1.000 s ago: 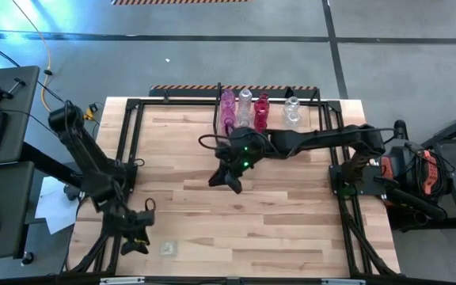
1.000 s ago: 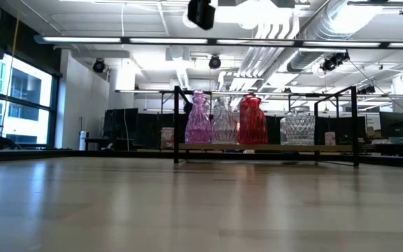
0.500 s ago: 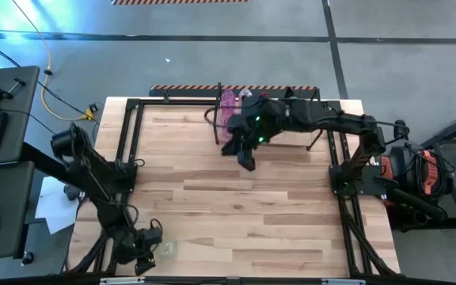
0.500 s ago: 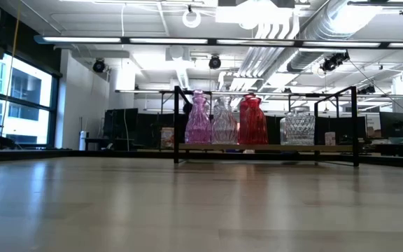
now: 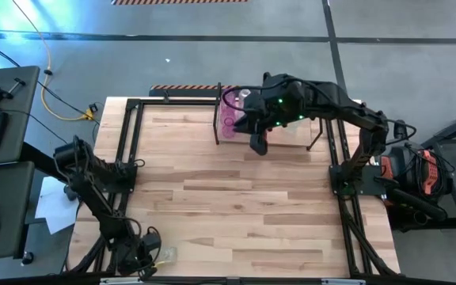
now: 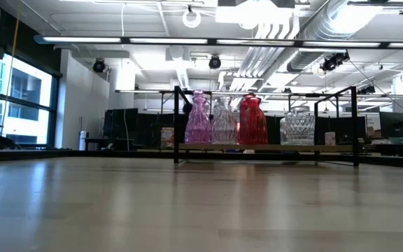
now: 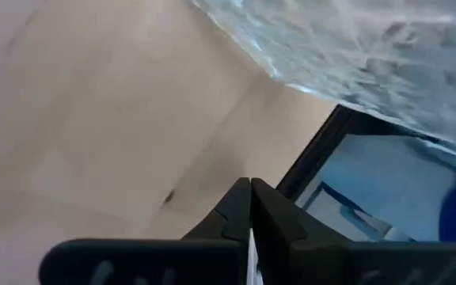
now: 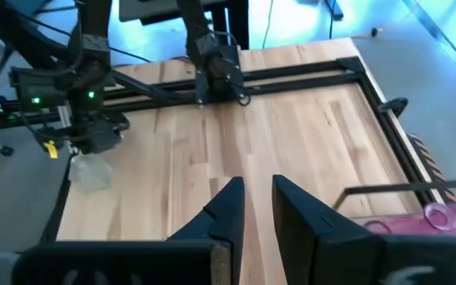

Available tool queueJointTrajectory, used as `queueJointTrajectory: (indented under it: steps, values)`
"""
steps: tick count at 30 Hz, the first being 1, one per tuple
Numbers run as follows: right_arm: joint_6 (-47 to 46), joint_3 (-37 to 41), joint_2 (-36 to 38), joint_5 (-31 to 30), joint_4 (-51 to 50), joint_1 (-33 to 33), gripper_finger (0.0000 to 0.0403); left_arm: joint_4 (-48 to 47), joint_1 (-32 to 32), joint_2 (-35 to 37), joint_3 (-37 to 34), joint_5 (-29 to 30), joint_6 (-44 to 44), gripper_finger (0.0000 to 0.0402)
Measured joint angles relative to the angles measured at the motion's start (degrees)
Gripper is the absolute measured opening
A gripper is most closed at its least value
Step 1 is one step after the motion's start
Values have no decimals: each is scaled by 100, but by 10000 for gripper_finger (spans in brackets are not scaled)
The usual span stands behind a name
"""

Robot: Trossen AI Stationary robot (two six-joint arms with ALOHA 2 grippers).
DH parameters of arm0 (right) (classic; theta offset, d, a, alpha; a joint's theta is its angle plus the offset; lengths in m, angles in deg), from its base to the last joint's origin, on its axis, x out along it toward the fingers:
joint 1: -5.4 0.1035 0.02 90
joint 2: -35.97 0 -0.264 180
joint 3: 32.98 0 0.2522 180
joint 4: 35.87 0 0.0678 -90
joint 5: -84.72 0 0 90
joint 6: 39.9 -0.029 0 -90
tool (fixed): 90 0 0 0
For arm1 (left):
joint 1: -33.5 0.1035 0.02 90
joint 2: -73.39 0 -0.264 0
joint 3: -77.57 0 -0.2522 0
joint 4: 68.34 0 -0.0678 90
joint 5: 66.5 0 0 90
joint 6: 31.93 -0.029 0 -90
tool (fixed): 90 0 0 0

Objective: Sort vases onto shelf
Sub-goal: Align the transparent vase with the other transparent vase on the shelf

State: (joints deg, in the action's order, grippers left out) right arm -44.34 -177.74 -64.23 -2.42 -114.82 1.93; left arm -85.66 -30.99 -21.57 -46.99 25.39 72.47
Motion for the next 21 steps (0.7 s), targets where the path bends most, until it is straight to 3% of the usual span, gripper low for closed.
queueJointTrajectory:
  steps: [15, 21]
  values:
    - [92, -23, 0, -130, -20, 7, 48, 46, 480, 26, 0, 519, 292, 0]
    - [191, -22, 0, -127, -17, 7, 48, 228, 1021, 26, -7, 660, -146, 0]
